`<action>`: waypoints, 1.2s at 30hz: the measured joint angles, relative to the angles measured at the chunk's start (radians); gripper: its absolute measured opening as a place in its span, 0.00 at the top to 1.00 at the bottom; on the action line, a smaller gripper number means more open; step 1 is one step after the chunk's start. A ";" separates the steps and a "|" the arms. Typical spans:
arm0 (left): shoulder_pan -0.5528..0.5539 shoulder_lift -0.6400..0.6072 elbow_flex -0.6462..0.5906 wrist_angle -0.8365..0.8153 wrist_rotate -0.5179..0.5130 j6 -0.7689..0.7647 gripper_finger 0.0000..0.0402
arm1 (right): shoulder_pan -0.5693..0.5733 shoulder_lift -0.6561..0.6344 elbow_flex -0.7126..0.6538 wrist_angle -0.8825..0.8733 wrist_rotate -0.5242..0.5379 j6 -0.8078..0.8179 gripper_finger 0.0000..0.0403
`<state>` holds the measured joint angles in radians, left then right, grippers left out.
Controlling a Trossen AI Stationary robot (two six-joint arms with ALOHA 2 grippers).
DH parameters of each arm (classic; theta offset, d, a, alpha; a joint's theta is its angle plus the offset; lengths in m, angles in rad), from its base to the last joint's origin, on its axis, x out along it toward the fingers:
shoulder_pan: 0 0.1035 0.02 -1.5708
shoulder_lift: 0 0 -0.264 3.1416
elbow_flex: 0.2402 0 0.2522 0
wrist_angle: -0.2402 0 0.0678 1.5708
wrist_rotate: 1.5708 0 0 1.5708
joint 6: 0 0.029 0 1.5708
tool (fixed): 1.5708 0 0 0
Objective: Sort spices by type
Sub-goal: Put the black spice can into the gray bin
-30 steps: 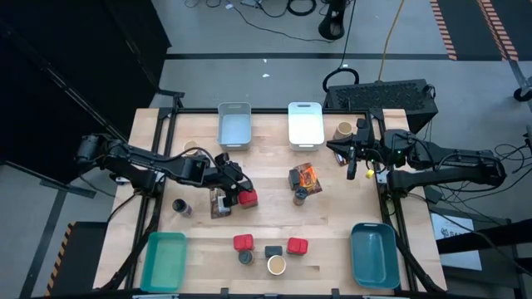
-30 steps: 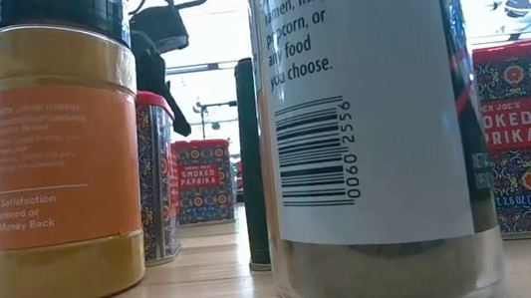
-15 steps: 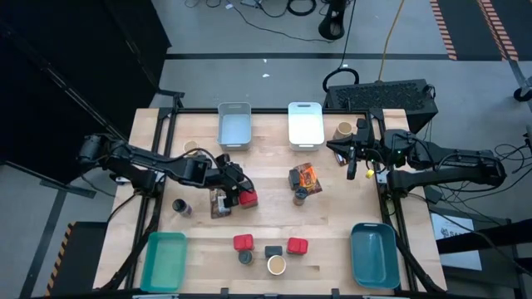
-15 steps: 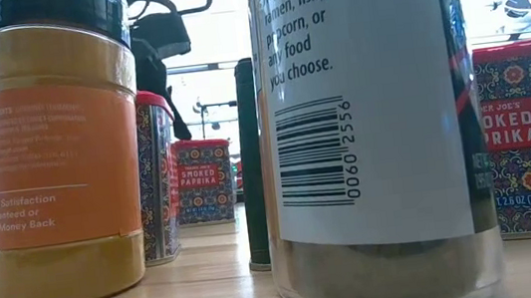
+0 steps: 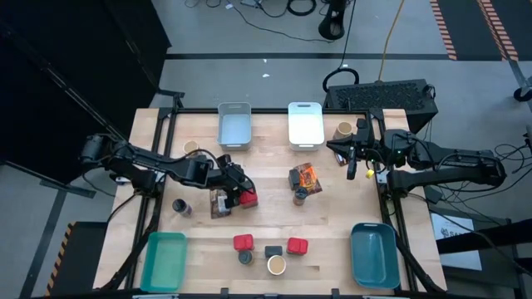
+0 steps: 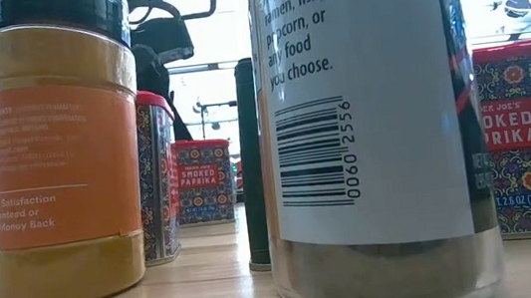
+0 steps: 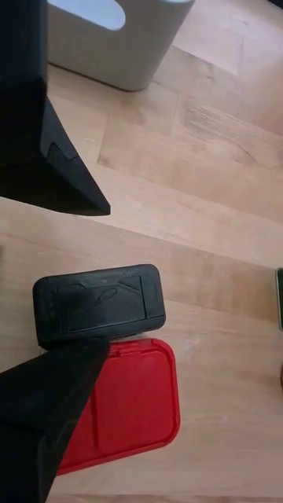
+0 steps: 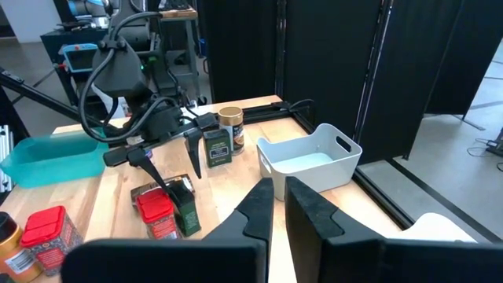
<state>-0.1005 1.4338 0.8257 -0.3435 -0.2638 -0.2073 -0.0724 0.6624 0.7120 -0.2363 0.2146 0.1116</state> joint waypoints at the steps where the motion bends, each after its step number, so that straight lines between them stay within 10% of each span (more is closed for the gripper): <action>1: 0.000 0.000 0.000 0.000 0.000 0.000 0.32 | 0.000 0.000 0.000 0.000 0.000 0.000 0.96; 36: 0.000 -0.005 -0.001 -0.008 -0.094 -0.018 0.32 | 0.000 0.000 0.000 0.000 0.000 0.000 0.96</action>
<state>-0.1005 1.4283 0.8246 -0.3515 -0.3573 -0.2249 -0.0727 0.6624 0.7120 -0.2367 0.2142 0.1112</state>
